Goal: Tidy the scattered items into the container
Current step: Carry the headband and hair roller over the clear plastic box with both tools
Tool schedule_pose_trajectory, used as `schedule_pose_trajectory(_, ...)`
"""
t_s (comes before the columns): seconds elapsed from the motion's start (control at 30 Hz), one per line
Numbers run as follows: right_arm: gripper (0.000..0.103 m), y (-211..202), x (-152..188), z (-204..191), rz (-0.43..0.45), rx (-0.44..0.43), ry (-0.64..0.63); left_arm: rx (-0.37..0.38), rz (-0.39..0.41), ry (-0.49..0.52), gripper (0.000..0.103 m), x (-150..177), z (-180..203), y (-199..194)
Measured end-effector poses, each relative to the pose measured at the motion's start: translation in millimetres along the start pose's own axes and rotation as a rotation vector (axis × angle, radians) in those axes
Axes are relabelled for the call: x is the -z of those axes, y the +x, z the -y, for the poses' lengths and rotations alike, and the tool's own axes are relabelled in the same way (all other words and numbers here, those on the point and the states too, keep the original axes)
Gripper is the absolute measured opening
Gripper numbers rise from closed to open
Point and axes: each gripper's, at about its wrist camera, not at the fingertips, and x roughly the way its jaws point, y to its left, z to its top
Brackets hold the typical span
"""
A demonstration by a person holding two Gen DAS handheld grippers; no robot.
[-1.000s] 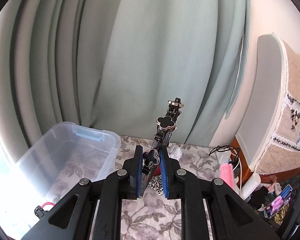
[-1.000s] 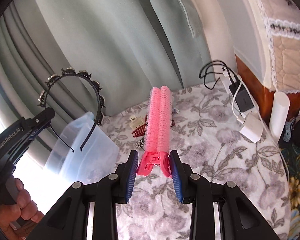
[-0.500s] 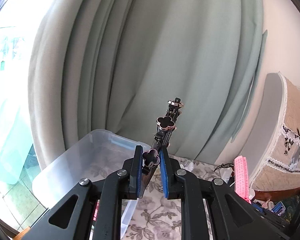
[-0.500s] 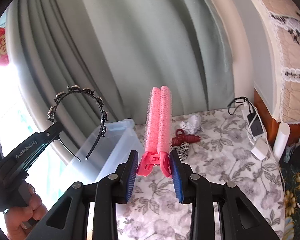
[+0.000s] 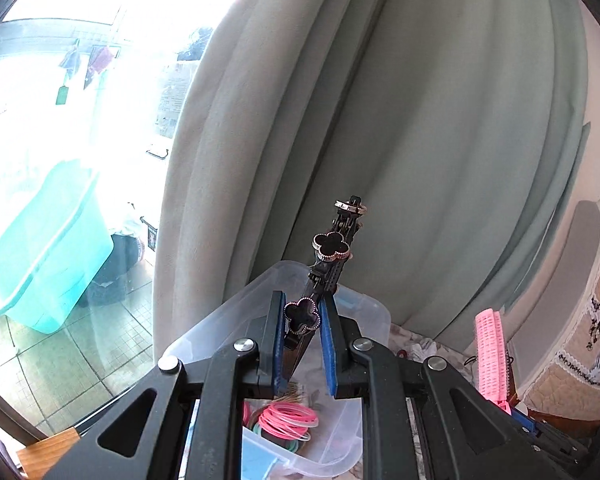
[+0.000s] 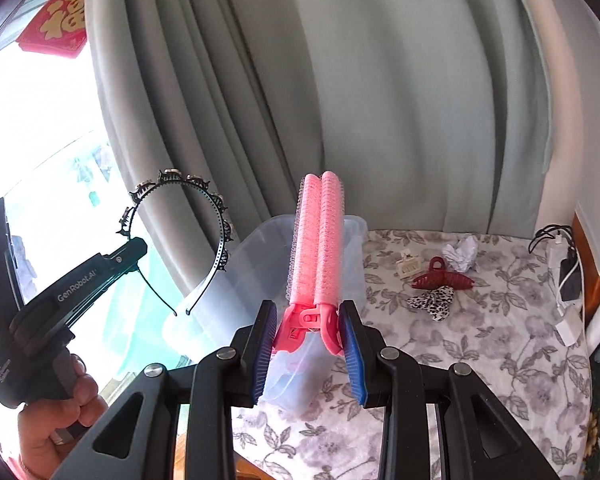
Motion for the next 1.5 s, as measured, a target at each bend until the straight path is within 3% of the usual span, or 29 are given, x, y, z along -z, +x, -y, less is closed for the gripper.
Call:
schedule_pose_trajectory(0.23,0.035,22,8,-38,-0.059,-0.035,-0.065,-0.023,-0.027,-0.043,0.017,2,-23,6)
schedule_pose_trajectory(0.67,0.035,58,27,-50,-0.181,-0.046,-0.11,-0.029,-0.085,-0.073,0.017,7,-38,20)
schedule_pose_trajectory(1.0,0.035,91,41,-51,-0.253,-0.044,-0.115,-0.035,-0.115,-0.084,0.017,8,-50,5)
schedule_pose_trajectory(1.5,0.035,106,45,-51,-0.275,-0.053,-0.119,-0.044,-0.151,-0.072,0.017,19,-47,10)
